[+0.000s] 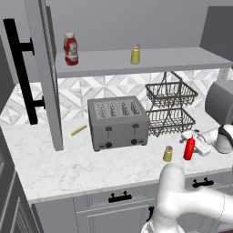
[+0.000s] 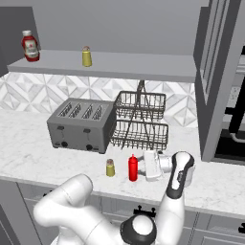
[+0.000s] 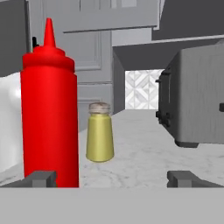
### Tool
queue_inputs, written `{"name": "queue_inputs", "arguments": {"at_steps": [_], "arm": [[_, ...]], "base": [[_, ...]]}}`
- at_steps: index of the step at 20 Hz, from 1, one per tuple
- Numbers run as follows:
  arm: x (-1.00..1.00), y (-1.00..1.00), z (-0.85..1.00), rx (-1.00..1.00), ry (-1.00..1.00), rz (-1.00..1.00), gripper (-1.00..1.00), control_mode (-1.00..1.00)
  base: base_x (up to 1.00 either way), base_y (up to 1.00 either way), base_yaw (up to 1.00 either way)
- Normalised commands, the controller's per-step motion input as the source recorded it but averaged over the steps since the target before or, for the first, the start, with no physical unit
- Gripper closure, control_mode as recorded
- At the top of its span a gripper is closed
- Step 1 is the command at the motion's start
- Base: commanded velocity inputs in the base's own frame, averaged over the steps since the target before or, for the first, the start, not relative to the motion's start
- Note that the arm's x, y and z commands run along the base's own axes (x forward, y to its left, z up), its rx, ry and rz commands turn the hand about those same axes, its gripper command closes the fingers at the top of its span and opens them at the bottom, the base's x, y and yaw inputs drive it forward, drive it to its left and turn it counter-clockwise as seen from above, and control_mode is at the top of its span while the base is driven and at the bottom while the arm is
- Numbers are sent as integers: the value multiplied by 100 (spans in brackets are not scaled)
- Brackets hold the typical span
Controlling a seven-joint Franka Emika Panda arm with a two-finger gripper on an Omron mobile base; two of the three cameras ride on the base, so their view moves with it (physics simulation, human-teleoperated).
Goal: Put the shaker and condiment bottle from the counter next to their counterparts in the cabinet.
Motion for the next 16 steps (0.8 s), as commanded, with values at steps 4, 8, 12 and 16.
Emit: {"name": "queue_inputs", "arguments": {"at_steps": [4, 8, 12, 16], "arm": [[0, 17, -3, 0, 0, -7, -100, -100], [0, 20, -5, 0, 0, -7, -100, -100], [0, 15, 0, 0, 0, -8, -100, -100], [0, 3, 0, 0, 0, -6, -100, -100]], "base": [[0, 0, 0], [0, 0, 0], [0, 0, 0], [0, 0, 0]]}}
